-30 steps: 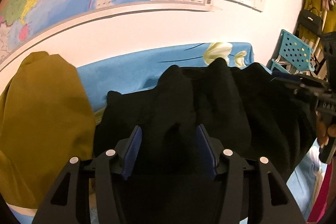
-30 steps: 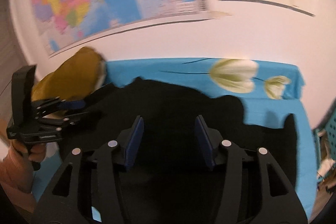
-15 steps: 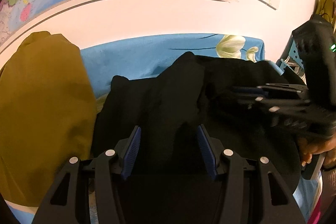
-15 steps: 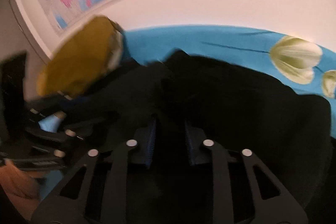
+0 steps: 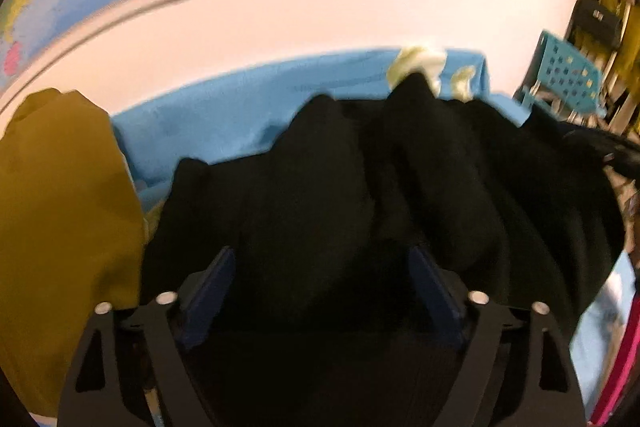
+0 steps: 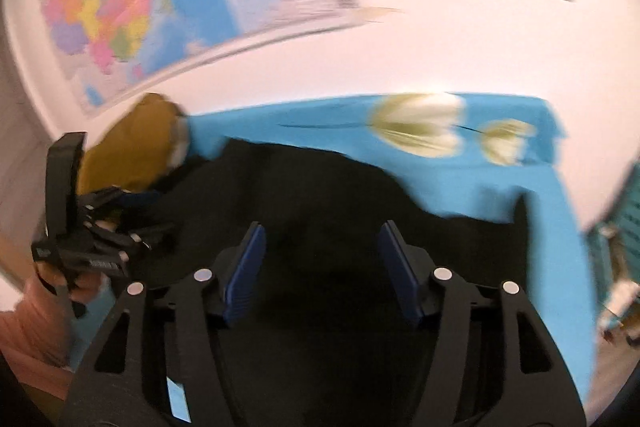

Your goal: Fold large clothes

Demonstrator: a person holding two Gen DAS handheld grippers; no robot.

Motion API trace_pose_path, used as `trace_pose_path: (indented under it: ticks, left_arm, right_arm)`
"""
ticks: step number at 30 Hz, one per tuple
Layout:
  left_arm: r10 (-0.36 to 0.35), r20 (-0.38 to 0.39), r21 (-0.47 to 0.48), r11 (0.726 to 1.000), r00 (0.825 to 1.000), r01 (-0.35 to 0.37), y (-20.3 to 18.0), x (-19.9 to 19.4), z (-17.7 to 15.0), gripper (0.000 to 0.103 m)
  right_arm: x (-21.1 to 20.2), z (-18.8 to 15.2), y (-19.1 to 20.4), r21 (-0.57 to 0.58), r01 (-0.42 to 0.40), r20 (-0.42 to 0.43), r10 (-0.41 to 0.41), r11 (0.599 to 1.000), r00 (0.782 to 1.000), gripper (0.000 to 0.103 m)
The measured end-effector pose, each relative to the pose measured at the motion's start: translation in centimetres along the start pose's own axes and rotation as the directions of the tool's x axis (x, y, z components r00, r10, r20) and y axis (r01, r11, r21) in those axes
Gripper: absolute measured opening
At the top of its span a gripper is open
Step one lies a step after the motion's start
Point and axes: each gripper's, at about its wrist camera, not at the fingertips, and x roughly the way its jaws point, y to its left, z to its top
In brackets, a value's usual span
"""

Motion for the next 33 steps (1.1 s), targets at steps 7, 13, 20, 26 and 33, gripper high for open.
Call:
trace_pose_path:
  ticks: [7, 13, 20, 26, 33]
  left_arm:
    - [-0.013, 0.011, -0.03, 0.999, 1.0, 0.013, 1.2, 0.1, -0.7, 0.051]
    - [0.023, 0.03, -0.022, 1.0, 0.999, -0.022, 1.0, -0.4, -0.9, 0.049]
    - [0.01, 0.022, -0.045, 0.999, 1.0, -0.009, 1.5, -0.3, -0.9, 0.049]
    - [0.056, 0.036, -0.077, 0.996, 0.998, -0.053, 2.4, -1.2, -1.3, 0.057]
    - [0.039, 0.092, -0.026, 0.999, 0.995, -0.037, 2.1, -5.2, -3.7, 0.063]
  right_arm:
    - [-4.8, -5.8, -4.8, 0.087, 0.038, 0.053, -0.043, 0.996, 0.998, 0.061]
    - [-6.6, -10.5, -6.1, 0.118, 0.03, 0.054, -0.037, 0.993, 0.998, 0.062]
    - [-9.0, -10.2, -8.0, 0.145, -0.008, 0.157, -0.015, 0.989, 0.987, 0.003]
    - [-7.3, -9.6, -8.0, 0.146, 0.036, 0.112, -0.053, 0.989, 0.992, 0.006]
    - [-10.3, -9.9, -6.2, 0.128, 0.087, 0.235, -0.116, 0.988, 0.965, 0.045]
